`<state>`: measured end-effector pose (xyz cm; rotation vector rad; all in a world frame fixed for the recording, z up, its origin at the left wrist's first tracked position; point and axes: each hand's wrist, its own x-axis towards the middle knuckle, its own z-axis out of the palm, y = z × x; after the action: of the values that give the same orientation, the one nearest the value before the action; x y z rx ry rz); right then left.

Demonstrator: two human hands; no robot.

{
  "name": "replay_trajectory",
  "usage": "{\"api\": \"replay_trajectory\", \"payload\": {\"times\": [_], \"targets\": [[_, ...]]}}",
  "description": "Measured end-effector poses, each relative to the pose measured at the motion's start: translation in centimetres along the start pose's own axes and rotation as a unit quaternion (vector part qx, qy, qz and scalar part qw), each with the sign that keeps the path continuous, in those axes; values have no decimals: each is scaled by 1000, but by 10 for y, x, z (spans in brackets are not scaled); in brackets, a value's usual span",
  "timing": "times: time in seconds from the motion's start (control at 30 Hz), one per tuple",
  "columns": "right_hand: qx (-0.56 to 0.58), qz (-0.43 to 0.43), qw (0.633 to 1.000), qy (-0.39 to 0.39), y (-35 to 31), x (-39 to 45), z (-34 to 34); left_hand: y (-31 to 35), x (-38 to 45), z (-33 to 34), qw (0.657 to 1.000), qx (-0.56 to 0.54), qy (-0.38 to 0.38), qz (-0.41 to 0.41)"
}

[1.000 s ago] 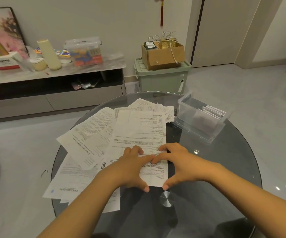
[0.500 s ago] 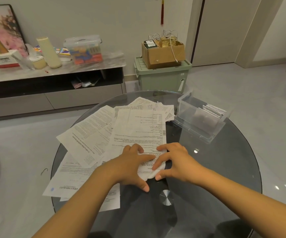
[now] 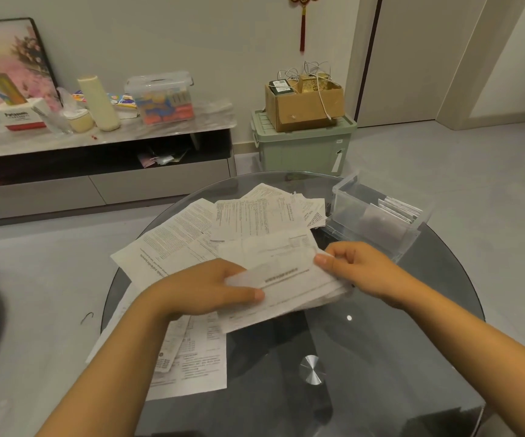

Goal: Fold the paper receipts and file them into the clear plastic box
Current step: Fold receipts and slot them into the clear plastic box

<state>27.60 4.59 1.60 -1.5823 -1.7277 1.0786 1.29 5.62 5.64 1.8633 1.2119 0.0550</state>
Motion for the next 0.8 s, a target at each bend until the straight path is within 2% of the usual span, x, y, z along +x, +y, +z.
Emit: {"api": "replay_trajectory", "payload": {"times": [0.1, 0.2, 0.33, 0.5, 0.67, 0.8], "targets": [[22, 25, 999, 41, 2, 3, -3, -1, -1, -2, 992, -126, -5, 1], [18, 55, 995, 84, 6, 6, 0, -1, 4, 4, 987, -157, -10, -28], [54, 79, 995, 38, 6, 7, 4, -10, 13, 10, 989, -106, 40, -93], [-91, 75, 992, -47, 8, 7, 9, -11, 14, 11, 991, 24, 51, -123], [-174, 36, 982, -57, 10, 3, 16, -13, 18, 17, 975, 138, 78, -159], [-217, 32, 974, -63, 10, 0, 14, -14, 24, 24, 974, 139, 115, -140]]}}
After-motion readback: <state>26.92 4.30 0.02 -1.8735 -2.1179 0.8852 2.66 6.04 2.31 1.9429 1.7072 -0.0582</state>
